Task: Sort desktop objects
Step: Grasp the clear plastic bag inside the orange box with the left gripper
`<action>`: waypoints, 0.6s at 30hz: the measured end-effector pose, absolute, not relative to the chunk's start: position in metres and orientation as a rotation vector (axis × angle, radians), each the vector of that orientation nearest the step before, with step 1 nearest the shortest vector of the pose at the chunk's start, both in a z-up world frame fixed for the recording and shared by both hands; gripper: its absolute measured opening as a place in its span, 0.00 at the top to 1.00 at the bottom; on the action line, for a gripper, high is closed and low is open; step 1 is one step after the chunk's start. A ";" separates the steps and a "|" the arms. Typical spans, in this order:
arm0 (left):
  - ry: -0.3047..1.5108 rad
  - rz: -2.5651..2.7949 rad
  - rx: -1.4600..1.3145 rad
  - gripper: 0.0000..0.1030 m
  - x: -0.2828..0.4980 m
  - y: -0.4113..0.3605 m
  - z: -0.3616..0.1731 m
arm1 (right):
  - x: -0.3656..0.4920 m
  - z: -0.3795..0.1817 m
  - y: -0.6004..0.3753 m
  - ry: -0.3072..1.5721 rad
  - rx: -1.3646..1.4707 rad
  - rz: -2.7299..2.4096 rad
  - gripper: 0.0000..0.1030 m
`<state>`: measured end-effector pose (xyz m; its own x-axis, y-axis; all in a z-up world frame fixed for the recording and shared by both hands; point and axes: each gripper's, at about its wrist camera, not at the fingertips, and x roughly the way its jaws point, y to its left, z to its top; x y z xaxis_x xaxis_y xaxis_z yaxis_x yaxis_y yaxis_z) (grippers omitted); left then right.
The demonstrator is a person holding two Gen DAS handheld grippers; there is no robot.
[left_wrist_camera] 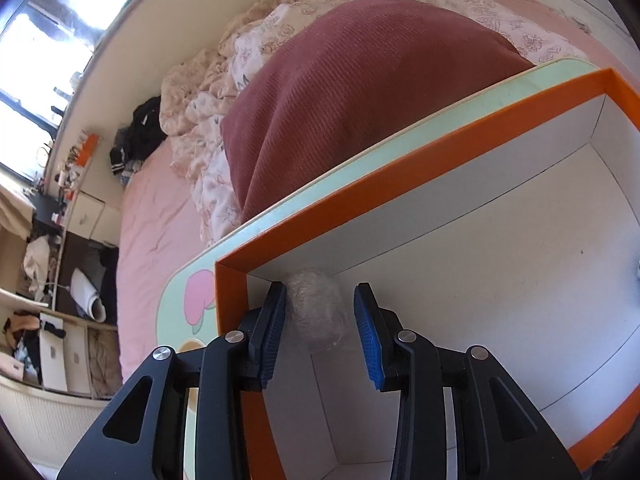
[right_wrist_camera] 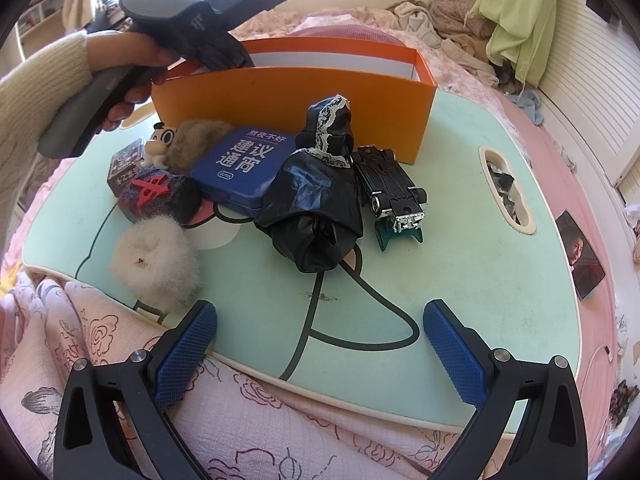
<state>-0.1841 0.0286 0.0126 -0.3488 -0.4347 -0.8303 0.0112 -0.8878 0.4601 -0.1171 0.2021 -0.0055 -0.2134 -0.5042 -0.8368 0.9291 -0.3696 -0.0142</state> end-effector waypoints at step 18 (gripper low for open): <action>-0.238 -2.614 1.548 0.76 -0.142 0.011 0.062 | -0.118 -0.005 0.201 0.659 0.948 -1.771 0.00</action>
